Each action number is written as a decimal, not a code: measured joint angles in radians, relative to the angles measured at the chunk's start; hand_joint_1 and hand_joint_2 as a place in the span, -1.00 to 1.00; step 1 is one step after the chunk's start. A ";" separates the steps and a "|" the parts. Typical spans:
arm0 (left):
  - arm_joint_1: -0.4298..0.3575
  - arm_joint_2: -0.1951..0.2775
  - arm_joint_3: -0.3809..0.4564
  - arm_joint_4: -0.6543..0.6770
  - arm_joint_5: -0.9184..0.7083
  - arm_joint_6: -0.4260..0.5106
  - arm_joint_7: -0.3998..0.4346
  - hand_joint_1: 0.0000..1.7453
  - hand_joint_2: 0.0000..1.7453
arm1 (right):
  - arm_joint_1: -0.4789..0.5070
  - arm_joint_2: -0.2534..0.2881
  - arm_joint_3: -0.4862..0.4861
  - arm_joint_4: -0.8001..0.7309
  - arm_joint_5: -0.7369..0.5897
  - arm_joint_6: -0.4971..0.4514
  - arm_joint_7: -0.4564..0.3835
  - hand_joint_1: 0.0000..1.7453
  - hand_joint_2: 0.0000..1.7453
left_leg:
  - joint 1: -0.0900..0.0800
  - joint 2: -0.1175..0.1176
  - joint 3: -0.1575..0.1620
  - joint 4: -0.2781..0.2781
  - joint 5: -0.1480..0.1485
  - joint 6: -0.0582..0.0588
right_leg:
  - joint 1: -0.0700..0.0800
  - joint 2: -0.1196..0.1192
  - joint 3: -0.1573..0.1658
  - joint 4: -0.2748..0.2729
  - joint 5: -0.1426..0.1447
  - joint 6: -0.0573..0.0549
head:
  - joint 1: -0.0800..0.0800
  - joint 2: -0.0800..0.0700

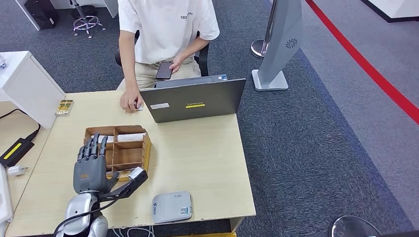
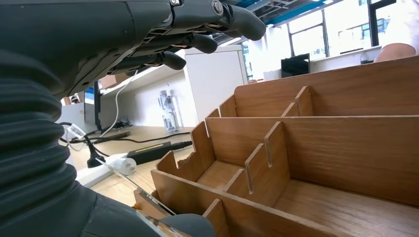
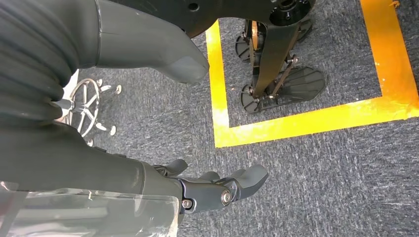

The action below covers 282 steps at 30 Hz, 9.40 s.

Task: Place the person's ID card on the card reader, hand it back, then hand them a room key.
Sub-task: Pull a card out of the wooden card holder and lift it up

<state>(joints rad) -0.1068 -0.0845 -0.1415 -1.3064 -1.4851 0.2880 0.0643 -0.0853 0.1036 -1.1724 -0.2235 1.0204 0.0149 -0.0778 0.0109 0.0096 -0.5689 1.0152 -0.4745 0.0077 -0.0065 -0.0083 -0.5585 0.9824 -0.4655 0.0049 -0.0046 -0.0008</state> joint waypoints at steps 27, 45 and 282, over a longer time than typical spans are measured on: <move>0.025 -0.007 -0.043 -0.028 0.000 -0.075 0.026 -1.00 1.00 | 0.000 0.000 -0.010 0.000 -0.008 -0.012 -0.003 -1.00 1.00 | 0.000 0.000 0.000 0.000 0.000 0.000 | 0.000 0.000 0.000 0.000 0.000 0.000 | 0.000 0.000; 0.035 -0.007 -0.074 -0.073 0.000 -0.110 0.032 -1.00 1.00 | 0.000 0.000 -0.018 0.000 -0.006 -0.011 -0.004 -1.00 1.00 | 0.000 0.000 0.000 0.000 0.000 0.000 | 0.000 0.000 0.000 0.000 0.000 0.000 | 0.000 0.000; 0.054 -0.041 0.035 -0.166 0.000 -0.126 0.066 -1.00 1.00 | -0.002 0.010 -0.038 0.000 0.121 -0.018 0.023 -1.00 1.00 | 0.000 -0.001 -0.002 0.000 -0.001 -0.001 | 0.000 -0.001 -0.001 0.000 -0.001 0.001 | 0.000 0.000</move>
<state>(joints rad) -0.0529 -0.1251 -0.1064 -1.4725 -1.4851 0.1618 0.1301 -0.0878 0.1137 -1.2104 -0.2235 1.1414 -0.0027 -0.0549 0.0111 0.0085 -0.5705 1.0151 -0.4755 0.0071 -0.0064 -0.0090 -0.5599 0.9826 -0.4666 0.0055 -0.0048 -0.0008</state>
